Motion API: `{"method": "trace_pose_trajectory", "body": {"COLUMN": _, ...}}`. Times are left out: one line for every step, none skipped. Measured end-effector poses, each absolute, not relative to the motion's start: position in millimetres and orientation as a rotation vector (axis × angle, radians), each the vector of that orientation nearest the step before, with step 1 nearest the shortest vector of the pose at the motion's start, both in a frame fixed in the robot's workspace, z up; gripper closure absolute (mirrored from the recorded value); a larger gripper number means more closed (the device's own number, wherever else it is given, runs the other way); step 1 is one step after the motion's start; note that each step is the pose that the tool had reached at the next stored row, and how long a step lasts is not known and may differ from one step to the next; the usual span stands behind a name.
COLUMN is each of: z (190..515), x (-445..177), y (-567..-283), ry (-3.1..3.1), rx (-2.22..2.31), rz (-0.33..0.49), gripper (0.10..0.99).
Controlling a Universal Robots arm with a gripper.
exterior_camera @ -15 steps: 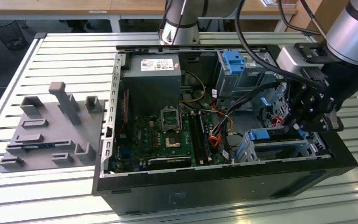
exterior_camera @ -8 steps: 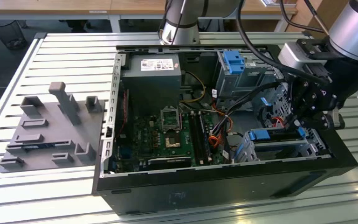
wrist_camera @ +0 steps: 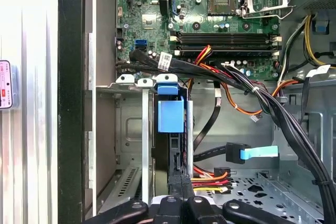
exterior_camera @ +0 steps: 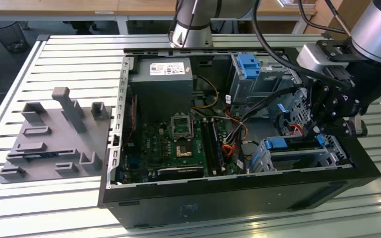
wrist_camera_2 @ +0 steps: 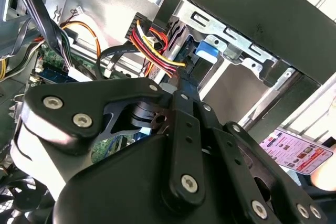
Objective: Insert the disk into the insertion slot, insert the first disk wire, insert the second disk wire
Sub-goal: 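Insert the first disk wire, then insert the second disk wire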
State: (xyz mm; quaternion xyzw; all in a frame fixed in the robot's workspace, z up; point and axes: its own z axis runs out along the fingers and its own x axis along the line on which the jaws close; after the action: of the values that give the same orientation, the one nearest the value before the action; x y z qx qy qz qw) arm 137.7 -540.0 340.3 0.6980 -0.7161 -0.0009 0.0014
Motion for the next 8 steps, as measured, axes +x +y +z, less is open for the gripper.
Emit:
{"method": "trace_pose_trajectory", "body": {"z": 340.7, "x": 137.7, "y": -540.0, "ry": -2.248, "rx": 2.191, "rz": -0.003, "gripper": 0.98}}
{"method": "trace_pose_trajectory", "body": {"z": 341.4, "x": 137.8, "y": -540.0, "ry": -2.248, "rx": 2.191, "rz": -0.003, "gripper": 0.98}}
{"method": "trace_pose_trajectory", "body": {"z": 341.8, "x": 137.8, "y": -540.0, "ry": -2.248, "rx": 2.191, "rz": -0.003, "gripper": 0.98}}
{"method": "trace_pose_trajectory", "body": {"z": 342.1, "x": 137.8, "y": -540.0, "ry": -2.248, "rx": 2.191, "rz": -0.003, "gripper": 0.98}}
{"method": "trace_pose_trajectory", "body": {"z": 342.5, "x": 137.8, "y": -540.0, "ry": -2.248, "rx": 2.191, "rz": -0.003, "gripper": 0.98}}
{"method": "trace_pose_trajectory", "body": {"z": 342.7, "x": 137.7, "y": -540.0, "ry": -2.248, "rx": 2.191, "rz": -0.003, "gripper": 0.98}}
{"method": "trace_pose_trajectory", "body": {"z": 342.9, "x": 137.7, "y": -539.9, "ry": -2.248, "rx": 2.191, "rz": -0.003, "gripper": 0.98}}
{"method": "trace_pose_trajectory", "body": {"z": 343.2, "x": 137.7, "y": -540.0, "ry": -2.248, "rx": 2.191, "rz": -0.003, "gripper": 0.98}}
